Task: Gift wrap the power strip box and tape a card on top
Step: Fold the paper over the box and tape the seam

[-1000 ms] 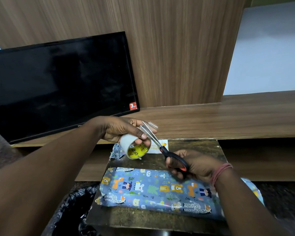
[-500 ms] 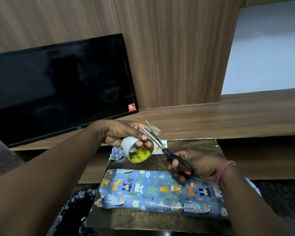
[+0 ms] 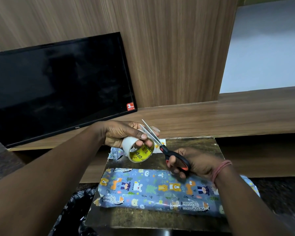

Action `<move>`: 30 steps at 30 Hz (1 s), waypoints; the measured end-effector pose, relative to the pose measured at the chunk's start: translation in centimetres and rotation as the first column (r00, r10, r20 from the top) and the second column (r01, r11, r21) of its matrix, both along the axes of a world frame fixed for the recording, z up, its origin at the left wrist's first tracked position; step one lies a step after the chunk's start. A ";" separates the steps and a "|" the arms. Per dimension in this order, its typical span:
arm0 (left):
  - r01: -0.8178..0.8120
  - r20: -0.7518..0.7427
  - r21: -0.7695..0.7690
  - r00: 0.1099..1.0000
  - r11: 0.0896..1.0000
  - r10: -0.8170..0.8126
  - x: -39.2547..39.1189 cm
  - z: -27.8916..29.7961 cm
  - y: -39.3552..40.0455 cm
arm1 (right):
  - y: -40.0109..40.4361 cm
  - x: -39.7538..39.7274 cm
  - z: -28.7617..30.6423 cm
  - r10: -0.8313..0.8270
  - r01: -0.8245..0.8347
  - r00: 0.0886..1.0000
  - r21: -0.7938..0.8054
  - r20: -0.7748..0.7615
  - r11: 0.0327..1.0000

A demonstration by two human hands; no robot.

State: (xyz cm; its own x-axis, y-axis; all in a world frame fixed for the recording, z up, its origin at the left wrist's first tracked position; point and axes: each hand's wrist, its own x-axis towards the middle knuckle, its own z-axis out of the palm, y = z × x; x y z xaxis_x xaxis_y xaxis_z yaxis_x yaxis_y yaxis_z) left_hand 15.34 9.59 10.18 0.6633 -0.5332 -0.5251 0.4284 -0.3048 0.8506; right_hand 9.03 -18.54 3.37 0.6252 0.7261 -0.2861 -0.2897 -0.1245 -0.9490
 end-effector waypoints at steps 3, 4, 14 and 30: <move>0.054 -0.019 -0.033 0.998 0.998 -0.055 -0.5 0.7 -0.4 | 0.2 0.1 0.0 -0.037 0.037 0.999 -0.034 0.001 0.999; 0.041 0.003 -0.017 0.999 0.999 -0.041 -0.6 0.8 -0.5 | 0.2 0.0 0.1 -0.049 0.049 0.999 -0.035 0.003 0.998; 0.091 -0.034 -0.130 0.995 0.987 -0.096 -1.8 1.4 -1.1 | 0.0 -0.5 2.4 -0.225 0.222 0.972 0.045 0.063 0.974; -0.066 0.139 -0.202 0.986 0.977 0.095 -6.6 -1.5 -4.0 | -2.1 1.4 0.3 -0.442 0.711 0.697 -0.627 0.565 0.318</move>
State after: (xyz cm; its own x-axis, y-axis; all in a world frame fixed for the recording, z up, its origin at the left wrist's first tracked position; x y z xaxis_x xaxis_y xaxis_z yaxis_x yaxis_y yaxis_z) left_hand 8.70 5.61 8.72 0.7700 -0.5578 -0.3097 0.3109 -0.0958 0.9456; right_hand 10.39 -20.64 3.63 0.9239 -0.2849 -0.2553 -0.3824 -0.7076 -0.5941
